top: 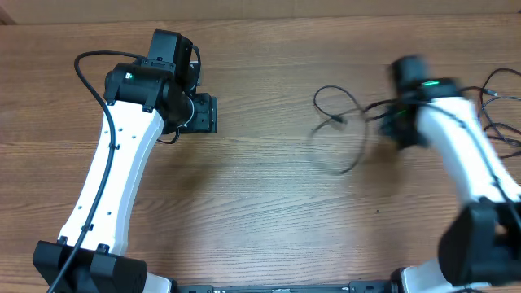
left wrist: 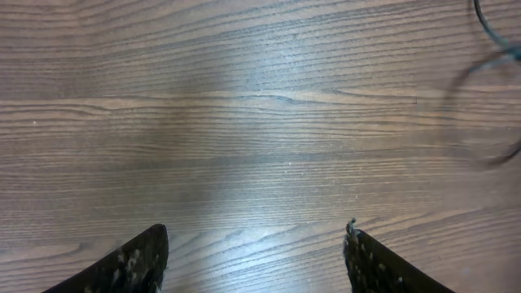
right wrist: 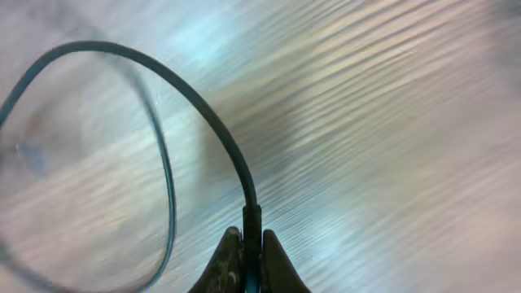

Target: Untangle cables

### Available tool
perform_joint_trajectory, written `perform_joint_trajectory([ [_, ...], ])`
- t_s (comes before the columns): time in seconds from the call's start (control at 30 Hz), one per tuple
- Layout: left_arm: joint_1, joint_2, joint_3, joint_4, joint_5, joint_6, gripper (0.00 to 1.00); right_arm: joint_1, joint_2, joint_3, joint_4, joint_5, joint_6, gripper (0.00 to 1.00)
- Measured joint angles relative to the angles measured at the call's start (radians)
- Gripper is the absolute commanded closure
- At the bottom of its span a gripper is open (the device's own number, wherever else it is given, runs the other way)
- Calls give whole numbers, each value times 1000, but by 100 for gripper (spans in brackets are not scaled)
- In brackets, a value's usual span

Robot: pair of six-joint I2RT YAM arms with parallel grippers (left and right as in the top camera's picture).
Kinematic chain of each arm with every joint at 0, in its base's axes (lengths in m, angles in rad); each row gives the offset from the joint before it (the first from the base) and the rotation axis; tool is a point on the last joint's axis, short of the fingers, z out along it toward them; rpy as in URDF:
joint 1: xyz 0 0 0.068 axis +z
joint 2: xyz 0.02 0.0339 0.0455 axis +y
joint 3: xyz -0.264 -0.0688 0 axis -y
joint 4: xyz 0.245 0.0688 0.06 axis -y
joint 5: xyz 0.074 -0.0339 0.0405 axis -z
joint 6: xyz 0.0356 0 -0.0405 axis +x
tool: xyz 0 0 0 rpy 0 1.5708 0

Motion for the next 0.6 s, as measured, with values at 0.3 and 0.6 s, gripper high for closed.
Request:
perform_joint_trajectory([
  [0.3, 0, 0, 0, -4, 0, 0, 31, -513, -63, 255, -80, 88, 2, 96],
  [0.6, 0, 0, 0, -5, 0, 0, 30, -758, -63, 294, -31, -91, 4, 59],
])
